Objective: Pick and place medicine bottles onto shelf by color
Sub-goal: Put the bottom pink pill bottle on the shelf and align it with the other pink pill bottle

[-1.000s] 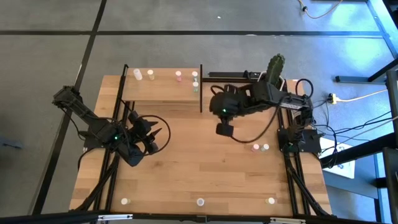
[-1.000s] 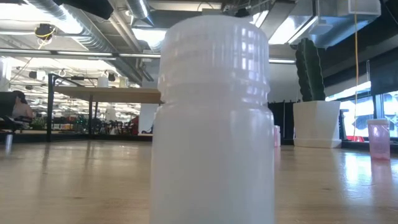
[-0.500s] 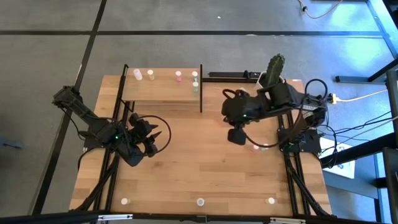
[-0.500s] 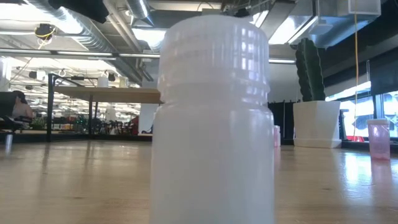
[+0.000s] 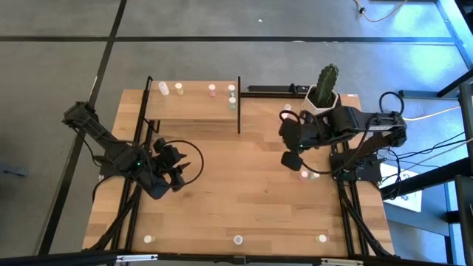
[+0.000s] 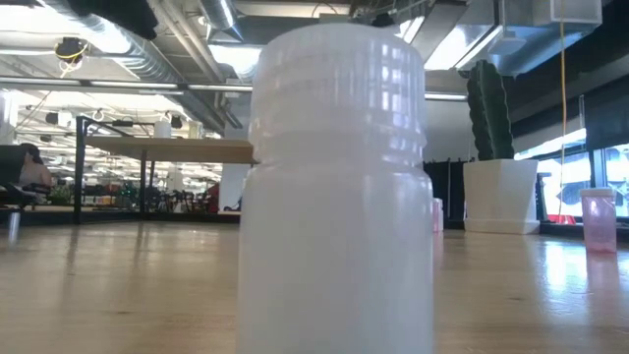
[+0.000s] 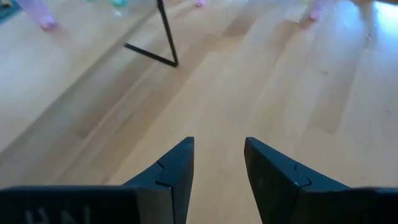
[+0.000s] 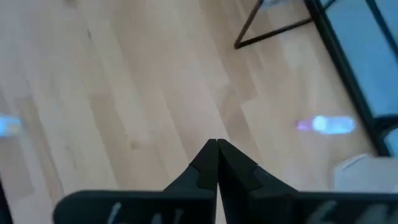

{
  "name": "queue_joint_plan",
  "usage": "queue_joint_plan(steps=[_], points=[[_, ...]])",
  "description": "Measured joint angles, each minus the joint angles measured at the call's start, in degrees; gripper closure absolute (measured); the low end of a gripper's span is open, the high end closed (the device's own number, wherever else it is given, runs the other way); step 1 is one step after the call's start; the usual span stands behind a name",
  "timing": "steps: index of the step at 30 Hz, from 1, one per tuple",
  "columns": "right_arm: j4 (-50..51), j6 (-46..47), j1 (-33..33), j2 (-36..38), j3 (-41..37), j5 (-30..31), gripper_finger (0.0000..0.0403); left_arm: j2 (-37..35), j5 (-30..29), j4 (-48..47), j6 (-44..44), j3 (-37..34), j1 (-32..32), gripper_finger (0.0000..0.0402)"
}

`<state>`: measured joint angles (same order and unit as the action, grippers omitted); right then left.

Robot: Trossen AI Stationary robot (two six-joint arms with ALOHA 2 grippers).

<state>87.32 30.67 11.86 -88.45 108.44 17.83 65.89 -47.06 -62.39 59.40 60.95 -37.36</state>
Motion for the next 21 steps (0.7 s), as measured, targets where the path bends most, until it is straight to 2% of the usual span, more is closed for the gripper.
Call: queue_joint_plan(steps=[7, 12, 18, 21], points=[[-10.5, 8.1, 0.9, 5.5, -13.1, -4.0, 0.0396, 0.0, 7.4, 0.0, 0.5, 0.0, -1.3, 0.0266], [-8.5, 22.6, 0.2, 5.5, -17.0, -4.6, 0.0396, 0.0, 8.3, 0.0, 0.5, 0.0, -1.7, 0.0266], [-5.4, 31.0, 0.0, 5.6, -18.8, -9.7, 0.0396, 0.0, 7.8, 0.0, 0.6, 0.0, -1.7, 0.0266], [-4.5, 33.3, -0.2, 5.5, -18.9, -10.0, 0.0395, 0.0, 7.7, 0.0, 0.4, 0.0, -1.7, 0.0266]])
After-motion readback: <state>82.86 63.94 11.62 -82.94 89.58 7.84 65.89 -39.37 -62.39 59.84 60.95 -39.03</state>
